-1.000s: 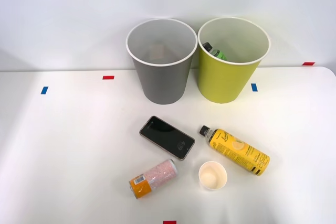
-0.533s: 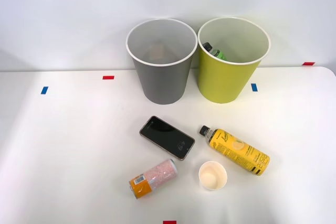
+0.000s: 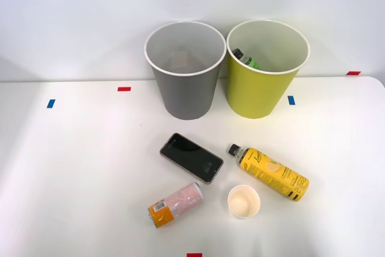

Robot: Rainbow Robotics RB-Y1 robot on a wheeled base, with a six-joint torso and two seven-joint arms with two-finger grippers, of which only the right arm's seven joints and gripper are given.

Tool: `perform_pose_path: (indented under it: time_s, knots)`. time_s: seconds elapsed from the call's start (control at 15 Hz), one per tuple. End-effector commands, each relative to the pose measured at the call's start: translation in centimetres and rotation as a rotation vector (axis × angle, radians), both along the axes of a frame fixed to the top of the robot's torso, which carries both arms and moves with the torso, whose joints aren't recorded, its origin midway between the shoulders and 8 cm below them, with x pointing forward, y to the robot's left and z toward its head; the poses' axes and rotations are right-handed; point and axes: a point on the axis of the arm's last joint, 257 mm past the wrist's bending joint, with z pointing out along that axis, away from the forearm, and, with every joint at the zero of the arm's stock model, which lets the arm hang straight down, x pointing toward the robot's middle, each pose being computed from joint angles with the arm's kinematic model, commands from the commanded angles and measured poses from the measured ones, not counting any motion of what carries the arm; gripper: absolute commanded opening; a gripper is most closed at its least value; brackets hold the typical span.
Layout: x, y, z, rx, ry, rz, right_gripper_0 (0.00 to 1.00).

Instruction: Put cans in the gray bin, plastic bottles in the light green bin

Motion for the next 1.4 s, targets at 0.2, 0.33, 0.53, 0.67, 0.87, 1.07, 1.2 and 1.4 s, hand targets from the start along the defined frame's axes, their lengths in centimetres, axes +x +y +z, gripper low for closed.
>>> perform_pose_path:
  time_s: [0.2,0.33,0.53,0.67,0.87,1.07,1.2,1.4]
  knots:
    - [0.0,0.0,0.0,0.0,0.0,0.0,1.0]
    - [0.0,0.0,0.0,0.0,0.0,0.0,1.0]
    - [0.0,0.0,0.0,0.0,0.0,0.0,1.0]
    - [0.0,0.0,0.0,0.0,0.0,0.0,1.0]
    - [0.0,0.0,0.0,0.0,0.0,0.0,1.0]
    - [0.0,0.0,0.0,0.0,0.0,0.0,1.0]
    - [0.0,0.0,0.0,0.0,0.0,0.0,1.0]
    - [0.0,0.0,0.0,0.0,0.0,0.0,1.0]
